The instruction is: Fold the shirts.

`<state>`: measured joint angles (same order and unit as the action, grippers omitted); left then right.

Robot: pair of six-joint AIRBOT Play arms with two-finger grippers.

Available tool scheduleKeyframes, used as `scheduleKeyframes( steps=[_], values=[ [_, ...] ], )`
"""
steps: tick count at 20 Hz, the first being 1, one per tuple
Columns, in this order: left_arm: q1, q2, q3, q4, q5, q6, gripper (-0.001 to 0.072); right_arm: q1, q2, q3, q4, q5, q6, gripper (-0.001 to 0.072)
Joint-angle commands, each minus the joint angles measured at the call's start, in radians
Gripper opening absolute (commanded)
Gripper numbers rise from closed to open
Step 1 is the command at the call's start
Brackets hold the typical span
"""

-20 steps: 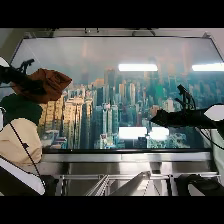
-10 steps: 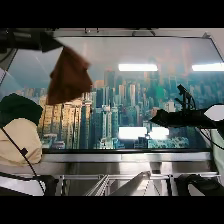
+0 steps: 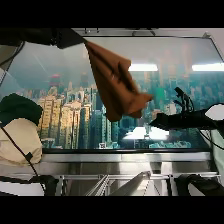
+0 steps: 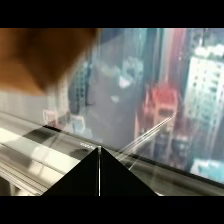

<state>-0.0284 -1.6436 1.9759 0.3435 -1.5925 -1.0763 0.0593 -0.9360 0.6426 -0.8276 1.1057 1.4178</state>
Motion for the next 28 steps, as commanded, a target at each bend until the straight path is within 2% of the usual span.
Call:
scheduleKeyframes(
  steps=[1, 2, 3, 4, 6, 9, 13, 14, 15, 17, 19, 24, 25, 26, 27, 28],
  values=[
    [-0.008, -0.072, -0.023, 0.150, -0.100, -0.103, 0.0349, -0.020, 0.001, 0.001, -0.010, 0.018, -0.043, 0.0033],
    [-0.004, -0.077, -0.063, 0.183, -0.084, -0.120, 0.0546, -0.029, 0.001, 0.001, -0.023, 0.019, -0.043, 0.0201],
    [0.004, -0.077, -0.108, 0.226, -0.082, -0.134, 0.0710, -0.038, 0.001, 0.002, -0.043, 0.021, -0.043, 0.0484],
    [0.017, -0.077, -0.146, 0.274, -0.087, -0.149, 0.0711, -0.051, 0.001, 0.002, -0.060, 0.020, -0.048, 0.0559],
    [0.055, -0.076, -0.235, 0.381, -0.114, -0.185, 0.0711, -0.071, -0.007, 0.001, -0.066, -0.002, -0.087, 0.0559],
    [0.079, -0.076, -0.415, 0.413, -0.117, -0.200, 0.0710, -0.068, -0.089, 0.001, 0.009, -0.054, -0.100, 0.0557],
    [0.015, -0.077, -0.626, 0.417, 0.005, -0.135, 0.0709, -0.058, -0.310, 0.002, 0.411, -0.135, -0.381, 0.0551],
    [-0.002, -0.077, -0.656, 0.423, 0.067, -0.120, 0.0709, -0.044, -0.372, 0.002, 0.530, -0.133, -0.477, 0.0497],
    [-0.012, -0.077, -0.671, 0.424, 0.130, -0.113, 0.0709, -0.021, -0.428, 0.003, 0.624, -0.133, -0.550, 0.0389],
    [-0.019, -0.077, -0.674, 0.422, 0.257, -0.114, 0.0709, 0.043, -0.540, 0.009, 0.780, -0.133, -0.648, 0.0377],
    [-0.019, -0.077, -0.654, 0.422, 0.348, -0.114, 0.0709, 0.109, -0.633, 0.048, 0.830, -0.133, -0.664, 0.0377],
    [-0.019, -0.078, -0.586, 0.425, 0.476, -0.114, 0.0692, 0.235, -0.771, 0.227, 0.833, -0.132, -0.659, 0.0361],
    [-0.019, -0.078, -0.586, 0.425, 0.503, -0.114, 0.0692, 0.241, -0.771, 0.247, 0.833, -0.130, -0.659, 0.0227],
    [-0.018, -0.084, -0.586, 0.424, 0.524, -0.114, 0.0691, 0.241, -0.768, 0.266, 0.832, -0.125, -0.661, 0.0018],
    [-0.018, -0.096, -0.586, 0.424, 0.530, -0.114, 0.0691, 0.240, -0.763, 0.278, 0.830, -0.119, -0.664, 0.0020],
    [-0.018, -0.115, -0.586, 0.423, 0.525, -0.114, 0.0591, 0.240, -0.755, 0.286, 0.826, -0.110, -0.664, 0.0020]
  ],
)
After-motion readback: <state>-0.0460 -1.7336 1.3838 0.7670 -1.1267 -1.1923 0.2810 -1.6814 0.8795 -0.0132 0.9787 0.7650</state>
